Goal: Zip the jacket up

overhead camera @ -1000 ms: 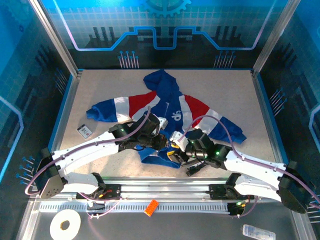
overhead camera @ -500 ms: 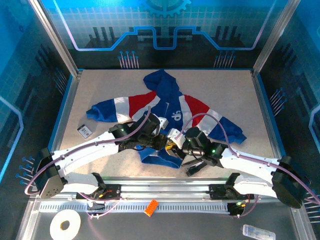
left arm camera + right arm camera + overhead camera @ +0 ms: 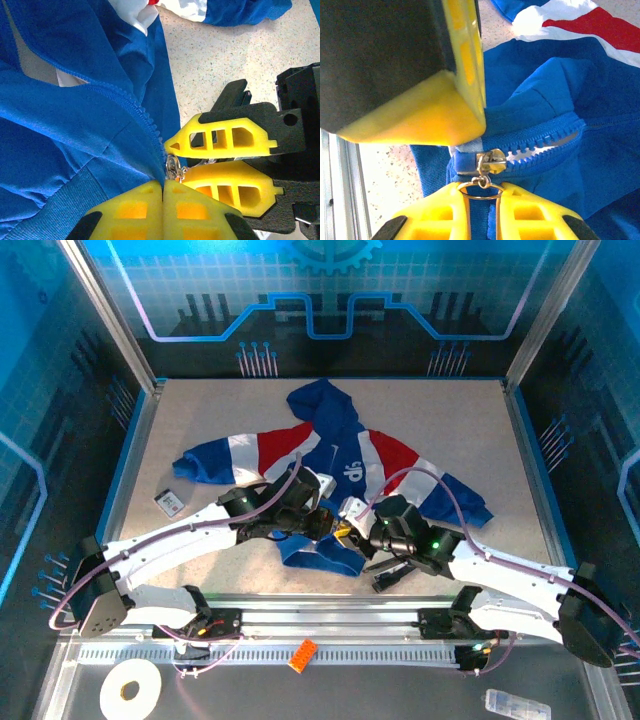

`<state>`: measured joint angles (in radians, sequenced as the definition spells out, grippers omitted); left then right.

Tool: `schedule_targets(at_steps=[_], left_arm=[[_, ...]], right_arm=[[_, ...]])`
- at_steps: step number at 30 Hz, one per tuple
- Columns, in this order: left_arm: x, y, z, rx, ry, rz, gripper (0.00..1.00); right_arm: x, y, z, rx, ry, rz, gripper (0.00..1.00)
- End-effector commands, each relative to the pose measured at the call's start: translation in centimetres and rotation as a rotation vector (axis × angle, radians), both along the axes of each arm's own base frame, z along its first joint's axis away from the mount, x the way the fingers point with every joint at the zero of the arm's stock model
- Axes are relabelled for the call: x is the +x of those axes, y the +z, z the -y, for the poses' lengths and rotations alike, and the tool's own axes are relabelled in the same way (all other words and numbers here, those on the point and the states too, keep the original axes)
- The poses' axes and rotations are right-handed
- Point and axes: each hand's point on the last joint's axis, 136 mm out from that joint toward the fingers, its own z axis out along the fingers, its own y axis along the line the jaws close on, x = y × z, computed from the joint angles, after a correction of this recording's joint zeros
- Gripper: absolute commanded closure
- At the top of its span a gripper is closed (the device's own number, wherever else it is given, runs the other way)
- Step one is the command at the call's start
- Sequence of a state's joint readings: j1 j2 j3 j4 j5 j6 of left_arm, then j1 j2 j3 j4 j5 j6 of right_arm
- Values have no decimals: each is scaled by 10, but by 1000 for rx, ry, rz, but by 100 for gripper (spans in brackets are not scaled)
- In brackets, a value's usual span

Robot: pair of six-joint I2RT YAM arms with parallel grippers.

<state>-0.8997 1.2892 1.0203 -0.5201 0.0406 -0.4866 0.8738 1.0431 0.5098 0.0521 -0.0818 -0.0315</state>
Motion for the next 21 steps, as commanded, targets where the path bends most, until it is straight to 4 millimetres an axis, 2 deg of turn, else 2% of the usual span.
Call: schedule_targets(at_steps=[1, 3, 13, 21], left_arm=[[-5, 4, -4, 10, -27, 27, 100], [-6, 3, -5, 10, -31, 28, 100], [-15, -7, -9, 14, -74, 22, 100], [-22, -14, -7, 1, -107, 6, 100]], right_arm=[[1, 5, 3, -11, 9, 17, 96], [1, 5, 3, -26, 16, 15, 100], [2, 7, 6, -68, 22, -9, 100], [23, 7, 9, -95, -76, 1, 100]])
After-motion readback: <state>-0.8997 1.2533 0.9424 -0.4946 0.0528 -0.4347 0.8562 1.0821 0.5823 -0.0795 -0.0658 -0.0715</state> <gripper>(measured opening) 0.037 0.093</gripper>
